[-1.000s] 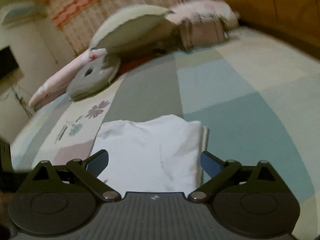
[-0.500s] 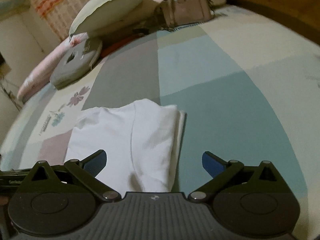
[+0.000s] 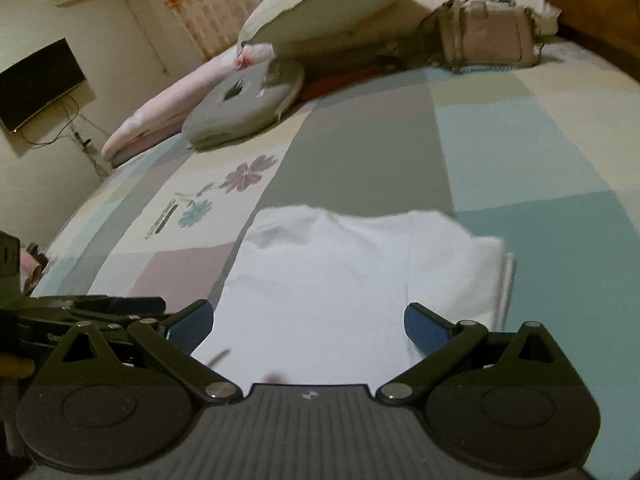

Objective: Fold clothes

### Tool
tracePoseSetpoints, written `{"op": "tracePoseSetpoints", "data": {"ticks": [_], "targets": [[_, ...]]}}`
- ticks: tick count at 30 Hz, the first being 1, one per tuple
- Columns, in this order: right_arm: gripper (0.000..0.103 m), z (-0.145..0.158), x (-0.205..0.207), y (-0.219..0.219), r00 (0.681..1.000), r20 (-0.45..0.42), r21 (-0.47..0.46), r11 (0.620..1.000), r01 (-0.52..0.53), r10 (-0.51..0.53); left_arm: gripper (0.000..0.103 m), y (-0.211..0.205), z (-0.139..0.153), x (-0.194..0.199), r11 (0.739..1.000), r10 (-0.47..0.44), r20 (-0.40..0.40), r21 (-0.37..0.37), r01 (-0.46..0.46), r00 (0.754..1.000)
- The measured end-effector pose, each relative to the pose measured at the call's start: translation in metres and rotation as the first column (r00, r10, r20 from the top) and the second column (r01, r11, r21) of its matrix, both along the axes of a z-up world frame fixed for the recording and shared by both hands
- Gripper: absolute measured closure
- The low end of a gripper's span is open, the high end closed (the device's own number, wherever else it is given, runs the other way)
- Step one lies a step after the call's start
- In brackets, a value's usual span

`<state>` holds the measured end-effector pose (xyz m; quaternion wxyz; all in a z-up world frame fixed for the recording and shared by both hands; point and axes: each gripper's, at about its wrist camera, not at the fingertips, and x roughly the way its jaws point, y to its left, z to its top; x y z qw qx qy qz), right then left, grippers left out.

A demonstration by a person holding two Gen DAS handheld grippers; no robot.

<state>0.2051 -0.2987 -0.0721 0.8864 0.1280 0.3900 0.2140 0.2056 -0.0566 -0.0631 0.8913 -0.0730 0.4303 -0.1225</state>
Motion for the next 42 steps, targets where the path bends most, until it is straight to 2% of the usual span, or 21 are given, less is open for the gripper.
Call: {"op": "tracePoseSetpoints", "data": {"ticks": [3,9,13,17,22,25,27,31,34,39,42], "targets": [[0.000,-0.012,0.004,0.000,0.999,-0.039,-0.028,1.000,0.002,-0.003,0.010,-0.001,0.000,-0.001,1.000,-0.007,0.001,0.005,0.007,1.000],[0.000,-0.018,-0.011,-0.022,0.999,-0.034,0.028,0.999,0.036,-0.035,0.010,-0.002,-0.003,0.000,1.000,-0.012,0.003,0.004,0.012,1.000],[0.000,-0.010,-0.015,-0.028,0.998,-0.009,0.048,0.997,0.058,-0.058,0.010,0.001,0.000,-0.001,1.000,-0.007,0.014,-0.001,0.007,1.000],[0.000,0.005,0.003,-0.023,0.999,0.027,0.069,0.997,0.019,-0.020,0.010,0.007,0.002,-0.003,1.000,0.019,0.020,-0.002,-0.018,1.000],[0.000,-0.008,0.045,-0.007,0.999,-0.043,0.111,0.994,-0.020,0.025,0.010,0.013,0.005,-0.005,0.999,0.029,0.018,0.018,-0.029,0.999],[0.000,-0.018,0.052,-0.008,1.000,-0.012,0.069,0.998,-0.008,0.009,0.010,0.016,0.008,-0.006,0.999,0.034,0.025,0.027,-0.035,0.999],[0.000,-0.016,0.049,-0.011,1.000,0.012,0.057,0.998,0.001,-0.001,0.010,0.018,0.009,-0.007,0.999,0.039,0.032,0.021,-0.039,0.999],[0.000,-0.001,0.028,-0.016,0.995,0.059,-0.042,0.995,0.088,-0.085,0.010,0.016,0.008,-0.007,0.999,0.034,0.030,0.008,-0.034,0.999],[0.000,0.003,0.004,-0.015,0.999,0.040,0.004,1.000,0.020,-0.020,0.010,0.011,0.008,-0.007,1.000,0.019,0.032,0.003,-0.019,0.999],[0.000,-0.017,-0.037,0.015,0.997,0.049,-0.162,0.985,-0.056,0.065,0.010,0.002,0.011,-0.011,1.000,-0.011,0.038,-0.009,0.011,0.999],[0.000,-0.028,-0.056,0.031,0.988,0.125,-0.316,0.948,-0.045,0.089,0.010,-0.004,0.016,-0.009,0.998,-0.046,0.045,-0.031,0.048,0.998]]}}
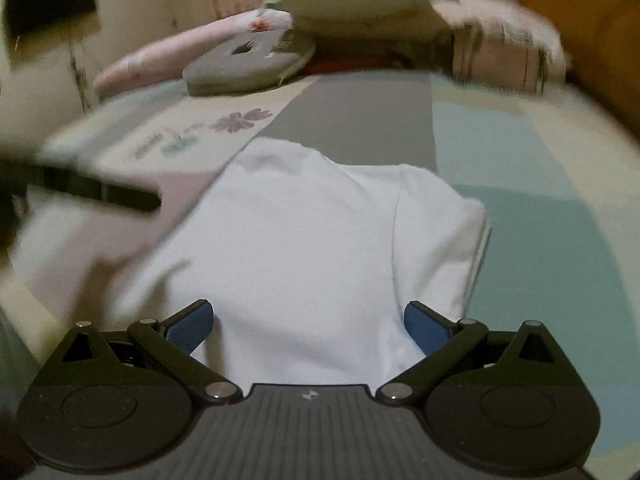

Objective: Fold clothes

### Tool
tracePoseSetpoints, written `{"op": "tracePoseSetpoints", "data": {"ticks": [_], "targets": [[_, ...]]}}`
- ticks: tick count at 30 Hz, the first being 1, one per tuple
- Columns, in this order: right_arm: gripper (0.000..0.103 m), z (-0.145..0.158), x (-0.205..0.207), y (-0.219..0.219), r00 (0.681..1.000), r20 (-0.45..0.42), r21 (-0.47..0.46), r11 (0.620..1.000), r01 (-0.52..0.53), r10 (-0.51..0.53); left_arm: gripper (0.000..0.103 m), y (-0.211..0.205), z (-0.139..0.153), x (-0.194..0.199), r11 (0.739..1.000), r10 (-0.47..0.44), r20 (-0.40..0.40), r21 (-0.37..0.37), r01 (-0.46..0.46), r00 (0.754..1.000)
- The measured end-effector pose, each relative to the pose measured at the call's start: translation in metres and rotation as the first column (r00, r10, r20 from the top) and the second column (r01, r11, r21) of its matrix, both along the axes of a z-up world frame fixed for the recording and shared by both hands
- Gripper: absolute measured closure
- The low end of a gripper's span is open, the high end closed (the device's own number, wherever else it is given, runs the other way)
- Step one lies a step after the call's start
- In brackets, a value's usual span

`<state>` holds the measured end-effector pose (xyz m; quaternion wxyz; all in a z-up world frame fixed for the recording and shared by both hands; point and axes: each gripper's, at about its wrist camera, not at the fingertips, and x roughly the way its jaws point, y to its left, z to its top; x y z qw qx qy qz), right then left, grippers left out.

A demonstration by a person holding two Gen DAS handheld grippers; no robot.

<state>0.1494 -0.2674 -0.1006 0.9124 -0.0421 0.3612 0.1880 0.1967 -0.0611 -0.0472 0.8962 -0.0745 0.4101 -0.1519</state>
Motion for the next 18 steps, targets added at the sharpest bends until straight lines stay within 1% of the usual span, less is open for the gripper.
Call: {"op": "tracePoseSetpoints", "data": {"ticks": [1,2,4,7,10,13,14,16,18], "targets": [[0.000,-0.003,-0.005,0.005,1.000,0.023,-0.042,0.999,-0.002,0.003,0.010,-0.003,0.002,0.003,1.000,-0.016,0.007,-0.010,0.016,1.000],[0.000,-0.004,-0.006,0.007,0.999,0.032,-0.058,0.998,0.004,-0.002,0.010,-0.007,0.004,0.007,0.999,-0.037,0.020,-0.022,0.038,0.999],[0.000,-0.006,-0.009,0.007,0.999,0.043,-0.052,0.998,0.020,-0.018,0.010,-0.018,0.007,0.019,0.995,-0.086,0.039,-0.043,0.088,0.996],[0.000,-0.008,-0.012,0.003,0.998,0.054,-0.029,0.999,0.045,-0.043,0.010,-0.036,0.004,0.038,0.989,-0.137,0.066,-0.040,0.139,0.988],[0.000,-0.009,-0.014,0.000,0.997,0.058,-0.017,0.998,0.053,-0.052,0.010,-0.049,-0.008,0.063,0.982,-0.181,0.058,-0.047,0.183,0.982],[0.000,-0.009,-0.014,-0.002,0.997,0.058,-0.003,0.998,0.060,-0.060,0.010,-0.053,-0.024,0.086,0.983,-0.179,0.041,-0.023,0.180,0.983],[0.000,-0.009,-0.014,-0.002,0.996,0.058,0.003,0.998,0.062,-0.062,0.011,-0.052,-0.028,0.096,0.987,-0.161,0.039,-0.008,0.161,0.986],[0.000,-0.009,-0.014,-0.003,0.996,0.062,0.011,0.998,0.063,-0.064,0.011,-0.047,-0.026,0.111,0.994,-0.105,0.058,0.016,0.104,0.993],[0.000,-0.010,-0.014,-0.003,0.996,0.066,0.013,0.998,0.062,-0.063,0.011,-0.040,-0.014,0.119,0.996,-0.085,0.073,0.007,0.085,0.994]]}}
